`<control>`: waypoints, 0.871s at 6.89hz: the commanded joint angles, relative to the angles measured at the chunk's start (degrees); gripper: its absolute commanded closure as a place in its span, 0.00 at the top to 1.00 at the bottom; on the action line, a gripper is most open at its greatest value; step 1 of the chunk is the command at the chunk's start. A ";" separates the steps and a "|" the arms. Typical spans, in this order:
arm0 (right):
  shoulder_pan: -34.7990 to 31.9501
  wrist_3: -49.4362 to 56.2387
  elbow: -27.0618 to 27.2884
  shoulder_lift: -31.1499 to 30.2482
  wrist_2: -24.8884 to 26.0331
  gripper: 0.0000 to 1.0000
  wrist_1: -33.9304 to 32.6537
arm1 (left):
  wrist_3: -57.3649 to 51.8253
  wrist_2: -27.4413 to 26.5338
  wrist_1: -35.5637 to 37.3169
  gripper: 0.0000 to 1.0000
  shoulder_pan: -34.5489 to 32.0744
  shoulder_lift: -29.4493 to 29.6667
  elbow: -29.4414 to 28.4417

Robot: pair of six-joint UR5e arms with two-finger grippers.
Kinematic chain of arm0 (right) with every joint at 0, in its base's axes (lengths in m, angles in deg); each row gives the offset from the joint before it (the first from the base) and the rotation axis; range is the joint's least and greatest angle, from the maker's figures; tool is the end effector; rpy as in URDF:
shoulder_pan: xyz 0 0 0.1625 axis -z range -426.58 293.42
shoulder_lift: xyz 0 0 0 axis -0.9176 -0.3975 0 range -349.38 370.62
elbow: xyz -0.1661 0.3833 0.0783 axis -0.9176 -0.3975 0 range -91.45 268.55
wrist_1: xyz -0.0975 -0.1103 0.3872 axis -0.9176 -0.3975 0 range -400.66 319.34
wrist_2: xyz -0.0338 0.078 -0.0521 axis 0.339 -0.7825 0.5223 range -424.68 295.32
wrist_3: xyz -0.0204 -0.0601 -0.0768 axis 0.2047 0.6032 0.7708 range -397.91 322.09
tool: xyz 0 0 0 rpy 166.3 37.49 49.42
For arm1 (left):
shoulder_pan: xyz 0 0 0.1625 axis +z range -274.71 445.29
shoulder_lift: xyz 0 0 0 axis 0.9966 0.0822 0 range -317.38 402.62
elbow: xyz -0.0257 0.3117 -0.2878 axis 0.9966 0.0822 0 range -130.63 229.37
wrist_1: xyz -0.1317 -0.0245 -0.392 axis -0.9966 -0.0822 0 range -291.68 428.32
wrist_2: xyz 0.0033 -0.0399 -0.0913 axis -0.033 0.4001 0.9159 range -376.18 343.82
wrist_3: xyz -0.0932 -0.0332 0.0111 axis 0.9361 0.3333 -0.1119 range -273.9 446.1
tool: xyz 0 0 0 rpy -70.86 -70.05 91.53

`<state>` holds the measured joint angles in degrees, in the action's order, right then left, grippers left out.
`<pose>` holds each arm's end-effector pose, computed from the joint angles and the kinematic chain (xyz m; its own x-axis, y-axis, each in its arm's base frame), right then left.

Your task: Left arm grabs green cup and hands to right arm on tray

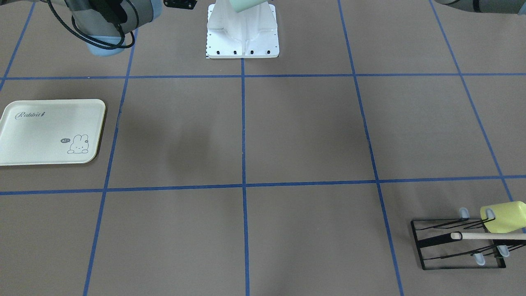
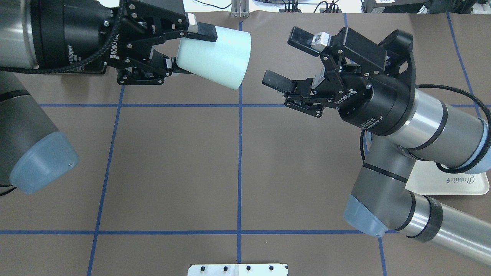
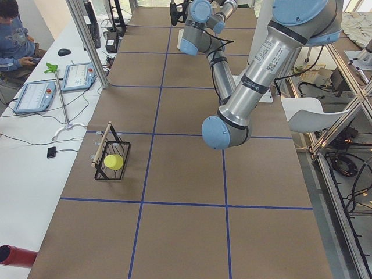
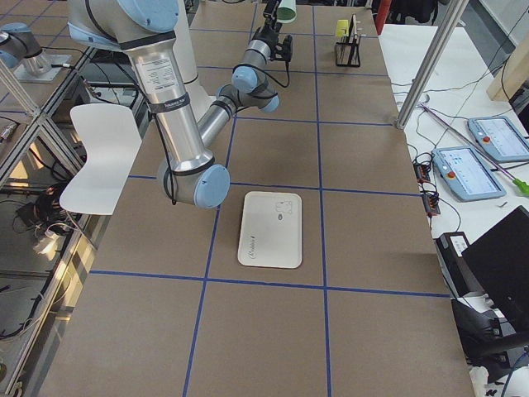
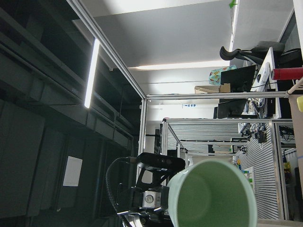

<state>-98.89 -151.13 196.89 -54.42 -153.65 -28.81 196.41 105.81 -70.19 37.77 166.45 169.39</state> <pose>-0.2995 -0.3494 0.1401 -0.8515 -0.0721 0.5194 -0.2258 0.9444 -0.2390 0.2443 -0.3860 0.0391 -0.3432 -0.0612 -0.9373 0.1870 0.9734 -0.1320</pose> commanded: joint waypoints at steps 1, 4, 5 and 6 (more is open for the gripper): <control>0.32 0.10 -0.06 0.01 0.55 0.92 0.19 | 1.13 0.00 -0.26 0.00 1.98 0.00 0.30; 0.32 0.37 -0.06 0.01 0.82 0.82 -0.16 | 2.98 -0.17 -2.02 0.01 3.57 0.00 0.21; 0.32 0.37 -0.06 0.01 0.82 0.82 -0.34 | 2.98 -0.26 -2.02 0.01 3.57 0.43 0.30; 0.41 0.46 0.03 0.01 0.82 0.82 -0.51 | 2.98 -0.26 -1.94 0.01 3.57 0.79 0.30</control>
<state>-98.54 -150.76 196.86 -54.41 -152.85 -29.11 199.35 105.58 -72.16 41.29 166.85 169.67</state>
